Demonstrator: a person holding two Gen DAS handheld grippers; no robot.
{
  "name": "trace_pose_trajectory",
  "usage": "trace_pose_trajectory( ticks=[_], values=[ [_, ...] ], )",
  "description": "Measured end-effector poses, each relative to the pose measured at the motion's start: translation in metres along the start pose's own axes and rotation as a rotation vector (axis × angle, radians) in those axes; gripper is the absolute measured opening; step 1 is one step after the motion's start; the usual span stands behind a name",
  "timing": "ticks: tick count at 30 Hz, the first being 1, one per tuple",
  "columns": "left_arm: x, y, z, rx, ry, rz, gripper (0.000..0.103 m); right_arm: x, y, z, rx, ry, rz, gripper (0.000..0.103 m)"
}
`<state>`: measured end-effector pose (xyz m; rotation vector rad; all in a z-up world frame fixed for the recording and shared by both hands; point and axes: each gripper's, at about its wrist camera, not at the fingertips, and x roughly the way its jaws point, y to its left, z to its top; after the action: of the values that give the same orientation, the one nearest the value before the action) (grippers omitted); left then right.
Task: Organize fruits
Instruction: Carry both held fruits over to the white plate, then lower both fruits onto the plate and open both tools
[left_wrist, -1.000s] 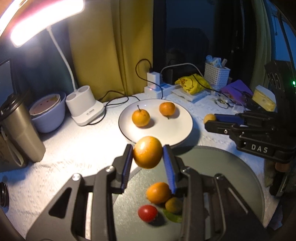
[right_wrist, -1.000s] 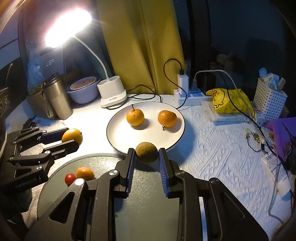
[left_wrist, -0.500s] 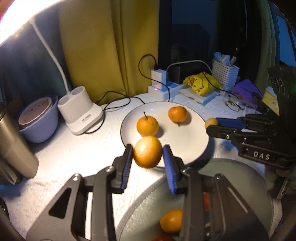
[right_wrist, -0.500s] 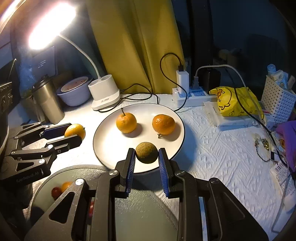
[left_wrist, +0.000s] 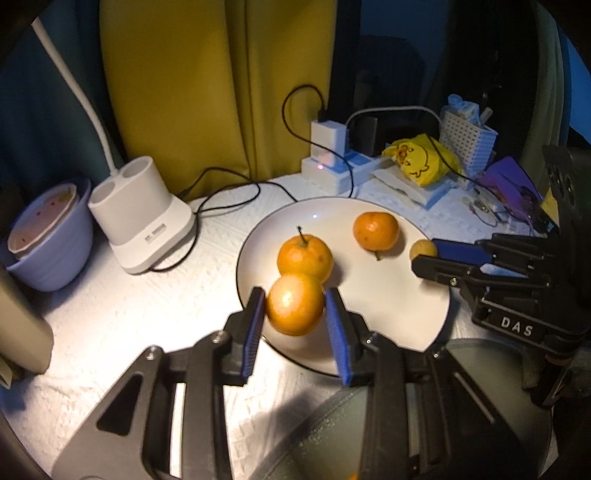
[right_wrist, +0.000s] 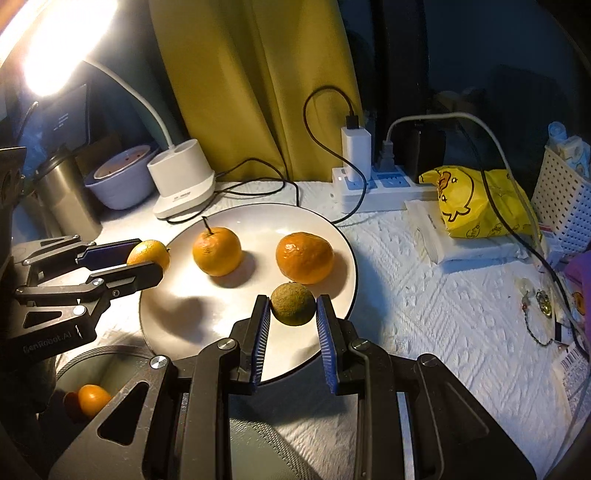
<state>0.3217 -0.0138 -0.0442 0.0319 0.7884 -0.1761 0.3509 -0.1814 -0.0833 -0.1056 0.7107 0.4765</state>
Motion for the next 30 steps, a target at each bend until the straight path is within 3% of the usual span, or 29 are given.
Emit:
trace_pose_trajectory(
  ticks=[12, 30],
  values=[
    [0.011, 0.005, 0.000, -0.032, 0.016, -0.015, 0.035, 0.005, -0.006, -0.001, 0.020, 0.007, -0.007, 0.028],
    [-0.041, 0.004, -0.006, -0.062, -0.062, -0.014, 0.041, -0.027, 0.014, 0.003, -0.007, -0.040, -0.014, 0.028]
  ],
)
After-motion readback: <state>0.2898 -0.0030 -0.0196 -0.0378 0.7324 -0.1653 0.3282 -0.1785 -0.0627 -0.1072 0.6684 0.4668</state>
